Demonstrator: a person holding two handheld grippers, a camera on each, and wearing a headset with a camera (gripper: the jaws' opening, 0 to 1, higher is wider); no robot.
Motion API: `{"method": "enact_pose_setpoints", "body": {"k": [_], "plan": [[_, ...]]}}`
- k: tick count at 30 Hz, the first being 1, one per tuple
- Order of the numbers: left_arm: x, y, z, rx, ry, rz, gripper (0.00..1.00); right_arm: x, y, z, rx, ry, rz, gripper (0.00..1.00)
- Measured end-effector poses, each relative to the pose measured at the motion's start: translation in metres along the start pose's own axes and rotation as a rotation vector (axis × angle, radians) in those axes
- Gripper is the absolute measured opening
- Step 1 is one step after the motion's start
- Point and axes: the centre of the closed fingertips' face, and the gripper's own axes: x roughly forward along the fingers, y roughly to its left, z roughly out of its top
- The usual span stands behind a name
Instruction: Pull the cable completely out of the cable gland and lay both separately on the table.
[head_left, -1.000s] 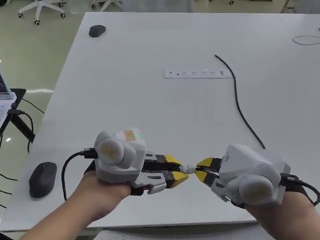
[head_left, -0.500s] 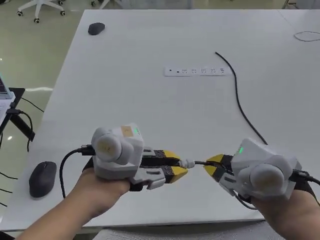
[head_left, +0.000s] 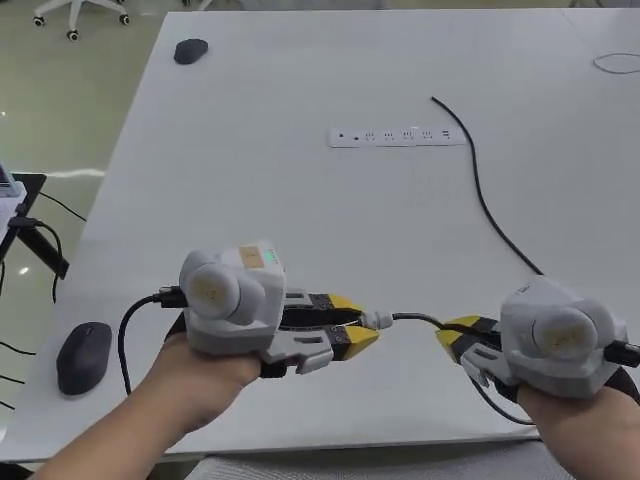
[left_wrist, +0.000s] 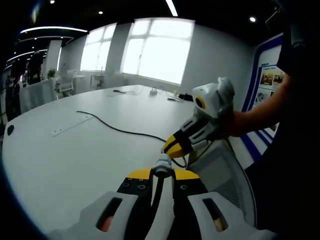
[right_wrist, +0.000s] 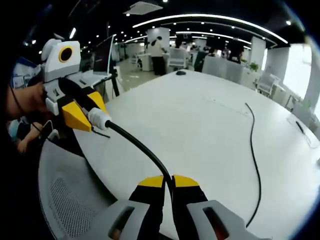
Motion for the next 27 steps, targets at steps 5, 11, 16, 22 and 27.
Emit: {"method": "enact_pose_setpoints", "body": {"k": [5,11,16,22,27], "plan": [[0.001,0.003,0.0,0.007,0.009,0.0,0.15,0.008,-0.004,-0.01,0.053,0.027,-0.022,0.0],[0.002,0.004,-0.002,0.006,0.017,-0.009,0.14,0.014,-0.01,-0.017,0.161,0.053,-0.039,0.0],[0.002,0.009,-0.003,0.005,0.023,-0.008,0.15,0.018,-0.005,-0.018,0.168,0.064,-0.03,0.0],[0.001,0.012,-0.003,-0.005,0.017,-0.009,0.15,0.015,-0.009,-0.013,0.149,0.036,-0.033,0.0],[0.0,0.015,-0.004,0.0,0.025,-0.009,0.15,0.014,-0.008,-0.013,0.151,0.024,-0.024,0.01]]}}
